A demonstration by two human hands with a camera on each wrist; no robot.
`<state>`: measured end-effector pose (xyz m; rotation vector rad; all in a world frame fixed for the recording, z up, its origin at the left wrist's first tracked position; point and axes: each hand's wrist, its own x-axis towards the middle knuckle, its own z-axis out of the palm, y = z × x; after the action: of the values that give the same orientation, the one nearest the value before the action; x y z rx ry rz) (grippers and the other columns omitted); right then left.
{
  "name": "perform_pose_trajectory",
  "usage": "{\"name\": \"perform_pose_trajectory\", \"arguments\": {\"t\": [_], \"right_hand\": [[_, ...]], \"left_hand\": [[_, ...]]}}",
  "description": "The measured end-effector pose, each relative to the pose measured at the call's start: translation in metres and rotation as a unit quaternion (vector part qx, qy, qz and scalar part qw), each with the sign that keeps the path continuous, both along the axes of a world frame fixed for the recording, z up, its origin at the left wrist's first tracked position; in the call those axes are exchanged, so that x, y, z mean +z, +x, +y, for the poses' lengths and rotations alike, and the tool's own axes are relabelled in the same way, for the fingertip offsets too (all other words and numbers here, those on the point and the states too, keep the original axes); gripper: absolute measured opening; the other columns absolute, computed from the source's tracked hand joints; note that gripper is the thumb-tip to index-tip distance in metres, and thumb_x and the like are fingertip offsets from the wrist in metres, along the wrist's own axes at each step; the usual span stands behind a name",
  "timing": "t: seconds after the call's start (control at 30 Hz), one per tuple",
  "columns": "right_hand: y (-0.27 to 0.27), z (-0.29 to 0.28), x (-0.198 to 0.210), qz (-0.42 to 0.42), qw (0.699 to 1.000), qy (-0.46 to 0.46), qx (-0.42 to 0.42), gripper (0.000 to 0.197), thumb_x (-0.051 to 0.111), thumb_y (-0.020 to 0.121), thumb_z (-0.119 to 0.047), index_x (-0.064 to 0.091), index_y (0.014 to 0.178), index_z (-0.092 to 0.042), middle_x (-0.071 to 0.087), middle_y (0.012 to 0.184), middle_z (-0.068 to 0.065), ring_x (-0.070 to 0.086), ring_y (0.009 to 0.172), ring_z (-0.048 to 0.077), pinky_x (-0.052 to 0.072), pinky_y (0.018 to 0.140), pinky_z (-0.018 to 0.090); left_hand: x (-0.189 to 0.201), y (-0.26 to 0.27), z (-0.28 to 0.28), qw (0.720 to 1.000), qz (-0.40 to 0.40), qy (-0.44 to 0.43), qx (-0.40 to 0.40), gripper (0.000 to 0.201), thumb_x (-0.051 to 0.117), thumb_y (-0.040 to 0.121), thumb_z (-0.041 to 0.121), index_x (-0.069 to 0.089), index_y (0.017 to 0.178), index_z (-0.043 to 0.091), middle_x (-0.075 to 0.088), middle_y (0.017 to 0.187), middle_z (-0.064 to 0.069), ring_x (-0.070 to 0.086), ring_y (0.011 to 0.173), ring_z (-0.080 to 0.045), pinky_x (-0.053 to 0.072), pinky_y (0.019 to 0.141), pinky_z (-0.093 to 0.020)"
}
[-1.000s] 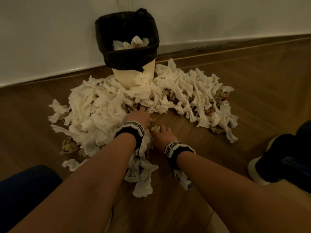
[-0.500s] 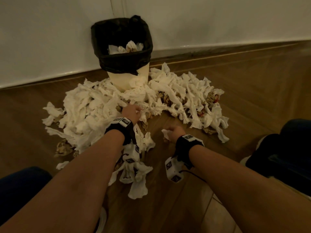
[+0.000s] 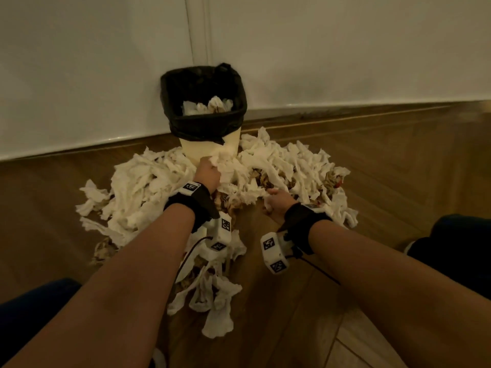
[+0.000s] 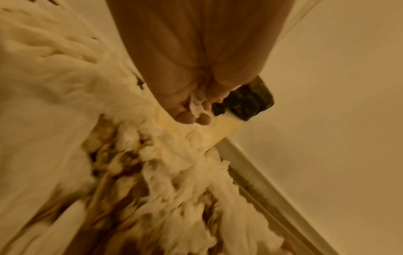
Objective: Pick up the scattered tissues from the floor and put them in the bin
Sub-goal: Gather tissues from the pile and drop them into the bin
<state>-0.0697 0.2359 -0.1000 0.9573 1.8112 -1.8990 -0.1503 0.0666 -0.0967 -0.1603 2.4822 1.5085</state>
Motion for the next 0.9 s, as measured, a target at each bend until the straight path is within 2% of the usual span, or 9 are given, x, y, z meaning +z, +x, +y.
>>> {"name": "perform_pose_trajectory", "arguments": {"t": [0.1,0.2,0.3,0.4,0.47,0.53,0.7,0.8,0.9], "right_hand": [[-0.029,0.001,0.034,0.054,0.997,-0.03,-0.037,0.042,0.032,0.097,0.008,0.037,0.137,-0.003,0.052,0.104,0.019,0.06,0.078,0.028,0.049,0.04,0.021],[-0.062,-0.004,0.067,0.133,0.987,-0.058,-0.066,0.039,0.035,0.096,0.007,0.038,0.135,0.001,0.048,0.126,0.029,0.06,0.105,0.04,0.056,0.049,0.026],[-0.095,-0.01,0.097,0.179,0.979,-0.069,-0.071,0.019,0.043,0.098,-0.004,0.054,0.111,0.004,0.062,0.094,0.026,0.07,0.063,0.028,0.055,0.047,0.027],[-0.127,-0.018,0.116,0.194,0.977,-0.05,-0.069,0.02,0.057,0.093,-0.011,0.053,0.108,0.002,0.063,0.059,0.015,0.059,0.035,0.016,0.046,0.038,0.02],[-0.143,-0.025,0.121,0.205,0.978,0.02,-0.044,0.02,0.063,0.089,-0.015,0.057,0.1,0.0,0.06,0.042,0.005,0.054,0.031,0.012,0.045,0.038,0.019],[-0.157,-0.032,0.124,0.197,0.979,0.039,-0.03,0.015,0.064,0.089,-0.013,0.06,0.095,-0.001,0.06,0.042,0.005,0.055,0.034,0.013,0.047,0.039,0.021],[-0.181,-0.05,0.122,0.216,0.976,0.034,0.025,0.033,0.049,0.093,-0.001,0.05,0.125,0.005,0.058,0.077,0.005,0.062,0.068,0.017,0.056,0.066,0.026],[-0.18,-0.054,0.117,0.225,0.974,0.01,0.011,0.035,0.046,0.093,0.0,0.047,0.128,0.003,0.058,0.077,0.005,0.061,0.065,0.016,0.054,0.054,0.021],[-0.162,-0.049,0.106,0.21,0.977,-0.027,-0.021,0.022,0.035,0.098,-0.002,0.052,0.113,-0.005,0.062,0.06,0.007,0.061,0.045,0.015,0.051,0.043,0.02]], "left_hand": [[0.034,-0.018,0.002,0.998,0.061,0.016,-0.003,0.033,0.029,0.097,-0.002,0.044,0.127,-0.004,0.045,0.132,-0.025,0.06,0.103,-0.037,0.049,0.092,-0.043],[0.074,-0.037,-0.002,0.985,0.167,0.032,0.039,0.039,0.029,0.095,-0.007,0.048,0.128,0.001,0.028,0.13,-0.014,0.061,0.077,-0.023,0.054,0.08,-0.026],[0.11,-0.058,-0.011,0.969,0.237,0.021,0.07,0.041,0.032,0.096,-0.005,0.049,0.131,0.007,0.032,0.117,-0.006,0.055,0.066,-0.012,0.05,0.061,-0.008],[0.131,-0.077,-0.022,0.962,0.248,-0.107,0.047,0.031,0.039,0.098,0.011,0.057,0.123,0.006,0.057,0.116,-0.016,0.063,0.092,-0.03,0.051,0.082,-0.031],[0.134,-0.084,-0.028,0.953,0.249,-0.162,0.067,0.028,0.045,0.096,0.02,0.06,0.115,0.007,0.063,0.111,-0.015,0.059,0.1,-0.03,0.043,0.081,-0.032],[0.131,-0.089,-0.031,0.958,0.227,-0.153,0.086,0.026,0.05,0.093,0.021,0.06,0.113,0.009,0.064,0.111,-0.012,0.059,0.102,-0.029,0.042,0.081,-0.03],[0.121,-0.098,-0.034,0.973,0.175,-0.108,0.104,0.04,0.051,0.094,0.02,0.049,0.132,0.01,0.061,0.123,-0.012,0.056,0.114,-0.026,0.041,0.095,-0.03],[0.115,-0.095,-0.033,0.966,0.207,-0.094,0.122,0.039,0.048,0.094,0.018,0.049,0.133,0.013,0.065,0.115,-0.009,0.059,0.108,-0.022,0.041,0.087,-0.02],[0.11,-0.082,-0.028,0.954,0.258,-0.108,0.108,0.029,0.045,0.093,0.018,0.06,0.118,0.019,0.069,0.097,-0.004,0.062,0.091,-0.018,0.041,0.07,-0.018]]}}
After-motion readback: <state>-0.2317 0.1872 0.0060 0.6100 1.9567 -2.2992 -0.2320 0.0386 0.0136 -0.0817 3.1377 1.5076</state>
